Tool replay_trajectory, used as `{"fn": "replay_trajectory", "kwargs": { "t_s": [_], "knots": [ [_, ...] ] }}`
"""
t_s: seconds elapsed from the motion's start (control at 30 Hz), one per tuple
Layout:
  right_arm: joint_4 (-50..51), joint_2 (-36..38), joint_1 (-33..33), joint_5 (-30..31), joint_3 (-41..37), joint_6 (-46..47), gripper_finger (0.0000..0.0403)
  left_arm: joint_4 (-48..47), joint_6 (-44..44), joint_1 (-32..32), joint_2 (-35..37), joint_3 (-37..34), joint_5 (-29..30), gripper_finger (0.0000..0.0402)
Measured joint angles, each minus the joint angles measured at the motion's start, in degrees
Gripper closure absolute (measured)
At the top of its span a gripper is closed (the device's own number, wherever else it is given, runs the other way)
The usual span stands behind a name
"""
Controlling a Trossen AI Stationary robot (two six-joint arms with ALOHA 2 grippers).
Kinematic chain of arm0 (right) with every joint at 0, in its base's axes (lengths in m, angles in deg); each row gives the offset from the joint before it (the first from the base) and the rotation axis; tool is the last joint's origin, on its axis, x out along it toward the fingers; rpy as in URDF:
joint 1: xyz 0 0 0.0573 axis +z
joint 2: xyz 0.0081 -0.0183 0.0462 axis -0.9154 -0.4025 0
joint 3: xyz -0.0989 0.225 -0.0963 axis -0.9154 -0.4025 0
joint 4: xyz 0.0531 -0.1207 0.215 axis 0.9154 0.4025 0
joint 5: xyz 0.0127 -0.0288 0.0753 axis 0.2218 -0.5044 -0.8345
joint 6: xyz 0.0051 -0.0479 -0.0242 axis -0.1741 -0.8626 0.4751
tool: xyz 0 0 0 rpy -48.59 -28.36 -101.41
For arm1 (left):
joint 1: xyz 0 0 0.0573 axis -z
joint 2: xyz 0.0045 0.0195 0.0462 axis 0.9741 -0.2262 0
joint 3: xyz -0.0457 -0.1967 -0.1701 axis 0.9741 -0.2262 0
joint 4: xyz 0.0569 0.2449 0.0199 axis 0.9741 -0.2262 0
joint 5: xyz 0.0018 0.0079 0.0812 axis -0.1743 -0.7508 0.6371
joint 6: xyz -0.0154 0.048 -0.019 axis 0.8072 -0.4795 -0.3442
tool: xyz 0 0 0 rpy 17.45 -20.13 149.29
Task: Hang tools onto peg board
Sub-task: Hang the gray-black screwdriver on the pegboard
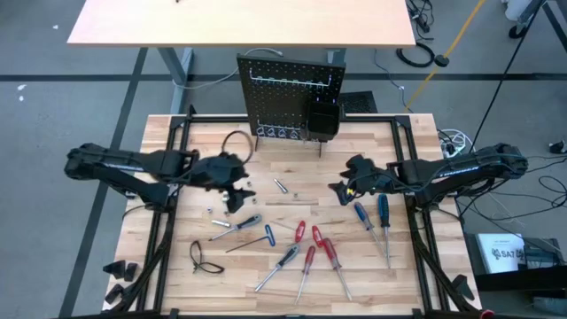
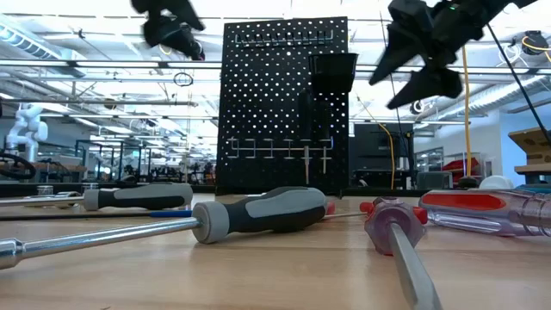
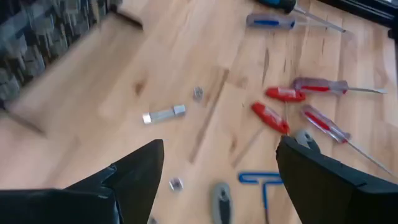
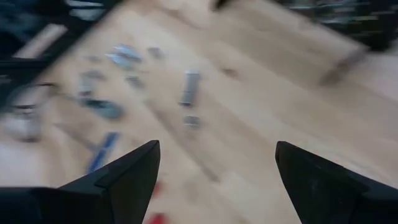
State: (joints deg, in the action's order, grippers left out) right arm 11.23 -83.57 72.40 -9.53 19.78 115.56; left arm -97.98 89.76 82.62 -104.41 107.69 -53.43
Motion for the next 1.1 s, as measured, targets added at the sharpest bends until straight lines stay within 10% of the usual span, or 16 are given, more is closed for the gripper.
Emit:
{"fn": "replay_trajectory", "kwargs": {
  "t_s": [0.23,0.57,1.1],
  "knots": [
    [-21.42,-7.94,0.57,-7.59,0.18,-4.15,0.0092,7.5,12.67,7.54,7.94,-15.39,0.92,0.0091],
    [-23.52,-22.86,4.64,-7.77,10.21,-2.86,0.0092,11.02,16.58,18.96,8.18,-22.94,4.63,0.0091],
    [3.19,-30.94,9.01,-5.9,24.87,7.56,0.0092,29.33,11.7,17.01,8.18,-29.69,8.75,0.0091]
  ]
}}
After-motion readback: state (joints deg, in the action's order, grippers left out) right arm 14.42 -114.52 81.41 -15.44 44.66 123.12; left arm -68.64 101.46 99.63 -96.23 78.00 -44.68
